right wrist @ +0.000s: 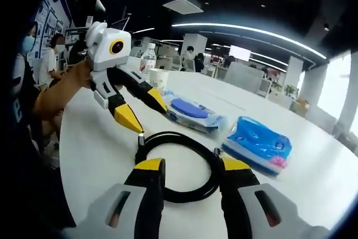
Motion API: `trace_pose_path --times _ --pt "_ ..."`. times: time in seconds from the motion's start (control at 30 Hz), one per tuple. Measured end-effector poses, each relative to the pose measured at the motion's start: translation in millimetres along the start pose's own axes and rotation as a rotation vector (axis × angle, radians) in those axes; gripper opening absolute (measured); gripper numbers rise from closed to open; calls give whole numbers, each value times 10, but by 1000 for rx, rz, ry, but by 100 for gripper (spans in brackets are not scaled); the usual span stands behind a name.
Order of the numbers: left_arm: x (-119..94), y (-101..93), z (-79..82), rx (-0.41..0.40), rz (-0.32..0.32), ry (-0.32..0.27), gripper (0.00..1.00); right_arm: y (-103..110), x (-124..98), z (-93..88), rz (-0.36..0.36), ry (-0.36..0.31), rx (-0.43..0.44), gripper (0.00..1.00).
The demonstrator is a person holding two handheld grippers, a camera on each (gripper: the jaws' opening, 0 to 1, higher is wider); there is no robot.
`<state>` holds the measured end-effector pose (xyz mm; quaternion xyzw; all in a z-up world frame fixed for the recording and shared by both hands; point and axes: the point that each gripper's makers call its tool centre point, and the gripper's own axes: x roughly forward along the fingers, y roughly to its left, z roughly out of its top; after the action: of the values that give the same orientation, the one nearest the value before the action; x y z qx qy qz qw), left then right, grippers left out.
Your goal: Arrange the tabletop items into an orderly group along one side of the table until the central work area is clear of visible clutter.
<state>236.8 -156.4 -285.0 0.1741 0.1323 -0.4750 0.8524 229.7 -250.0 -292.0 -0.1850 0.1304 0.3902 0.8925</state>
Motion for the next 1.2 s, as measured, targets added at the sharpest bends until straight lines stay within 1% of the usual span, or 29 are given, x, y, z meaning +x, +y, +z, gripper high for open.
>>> trace_pose_path --times 0.3,0.33,0.43,0.53,0.6,0.7,0.87,1.0,1.2 --pt "-150 -23 -75 -25 12 -11 39 30 -45 -5 1 7 -5 40" --pt "-169 -53 -83 -24 14 -12 40 39 -50 -5 2 8 -7 40" --pt "-200 -71 -115 -25 19 -3 44 51 -59 -12 4 13 -9 41" --pt "-237 -55 -126 -40 30 -12 44 56 -85 -4 1 10 -12 42" --pt "-238 59 -132 -47 38 -17 45 44 -114 9 -4 1 -4 42" --pt "-295 94 -128 -53 53 -28 46 29 -143 19 -12 -3 0 43" --pt "-421 99 -127 -63 69 -43 49 10 -175 11 -18 0 0 44" --pt "-524 108 -162 -66 85 -48 51 17 -209 -7 -19 2 3 46" --pt "-604 134 -155 -73 106 -58 55 14 -277 -5 -29 -2 1 47"
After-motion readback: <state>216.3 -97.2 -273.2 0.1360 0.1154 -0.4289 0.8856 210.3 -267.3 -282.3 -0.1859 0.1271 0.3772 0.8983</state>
